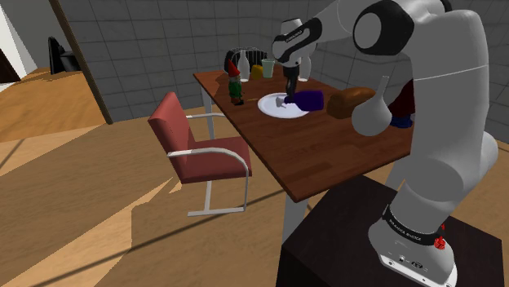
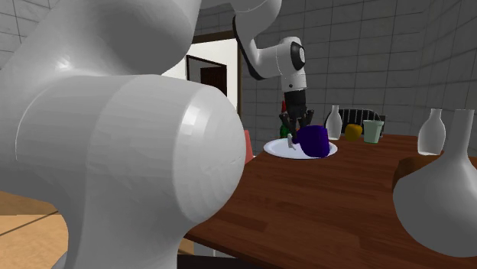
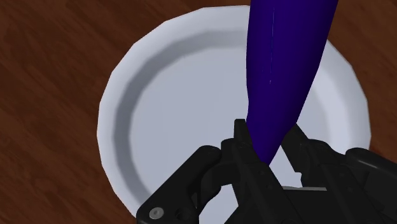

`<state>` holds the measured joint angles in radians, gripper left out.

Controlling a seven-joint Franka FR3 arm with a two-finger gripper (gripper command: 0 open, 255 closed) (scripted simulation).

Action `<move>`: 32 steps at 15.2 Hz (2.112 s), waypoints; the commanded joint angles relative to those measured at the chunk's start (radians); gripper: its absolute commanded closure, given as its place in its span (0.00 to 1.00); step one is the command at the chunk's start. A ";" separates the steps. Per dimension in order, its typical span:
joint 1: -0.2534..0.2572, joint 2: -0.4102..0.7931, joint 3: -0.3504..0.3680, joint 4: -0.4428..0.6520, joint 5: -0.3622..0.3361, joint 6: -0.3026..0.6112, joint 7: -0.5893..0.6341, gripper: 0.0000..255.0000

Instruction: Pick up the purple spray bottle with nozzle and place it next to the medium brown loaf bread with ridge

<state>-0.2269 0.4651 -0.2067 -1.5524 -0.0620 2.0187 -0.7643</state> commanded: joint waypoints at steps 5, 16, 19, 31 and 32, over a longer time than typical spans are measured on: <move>0.002 -0.023 -0.001 0.047 -0.002 -0.069 -0.004 1.00; 0.001 -0.042 -0.004 0.166 -0.002 -0.206 -0.018 1.00; 0.000 -0.042 -0.004 0.206 -0.001 -0.246 -0.022 1.00; -0.121 -0.051 -0.050 0.230 0.019 -0.259 -0.190 1.00; -0.137 -0.048 -0.055 0.234 0.023 -0.257 -0.211 1.00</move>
<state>-0.3466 0.4155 -0.2561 -1.3305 -0.0429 1.7682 -0.9501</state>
